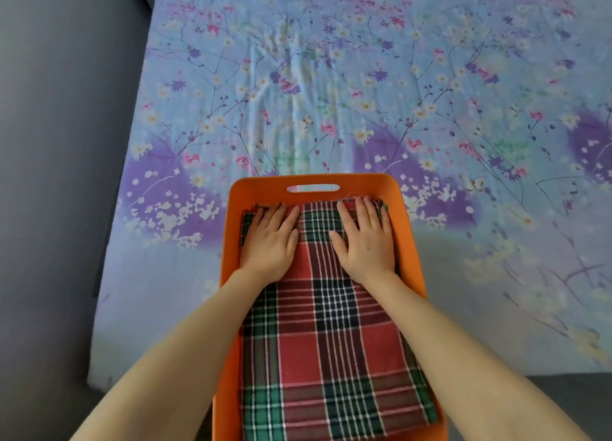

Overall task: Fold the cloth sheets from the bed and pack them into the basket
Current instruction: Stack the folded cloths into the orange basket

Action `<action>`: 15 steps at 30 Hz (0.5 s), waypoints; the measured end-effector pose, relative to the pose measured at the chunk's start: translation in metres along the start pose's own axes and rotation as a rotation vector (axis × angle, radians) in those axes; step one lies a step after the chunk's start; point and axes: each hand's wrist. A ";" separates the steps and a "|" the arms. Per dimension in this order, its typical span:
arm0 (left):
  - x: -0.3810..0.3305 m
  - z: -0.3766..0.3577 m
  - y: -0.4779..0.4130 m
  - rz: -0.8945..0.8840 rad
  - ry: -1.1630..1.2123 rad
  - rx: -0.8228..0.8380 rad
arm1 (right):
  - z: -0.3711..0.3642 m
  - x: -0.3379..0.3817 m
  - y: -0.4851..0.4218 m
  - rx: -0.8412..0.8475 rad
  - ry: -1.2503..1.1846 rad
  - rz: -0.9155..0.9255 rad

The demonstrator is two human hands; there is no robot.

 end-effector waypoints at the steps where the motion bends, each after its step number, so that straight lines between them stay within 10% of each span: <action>1: -0.002 0.007 0.004 -0.007 0.025 0.011 | 0.006 0.002 0.004 -0.005 0.010 -0.005; 9: 0.027 0.078 0.117 0.111 0.157 -0.227 | 0.084 0.109 0.056 -0.253 -0.343 0.189; 15: 0.120 0.087 0.261 0.588 0.048 -0.237 | 0.093 0.251 0.105 0.217 -0.586 0.431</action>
Point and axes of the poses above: each hand's wrist, its own y-axis away from the middle knuckle, its own z-axis out of the back of the hand, x = y × z, and after that the axes turned 3 degrees about -z, right-handed
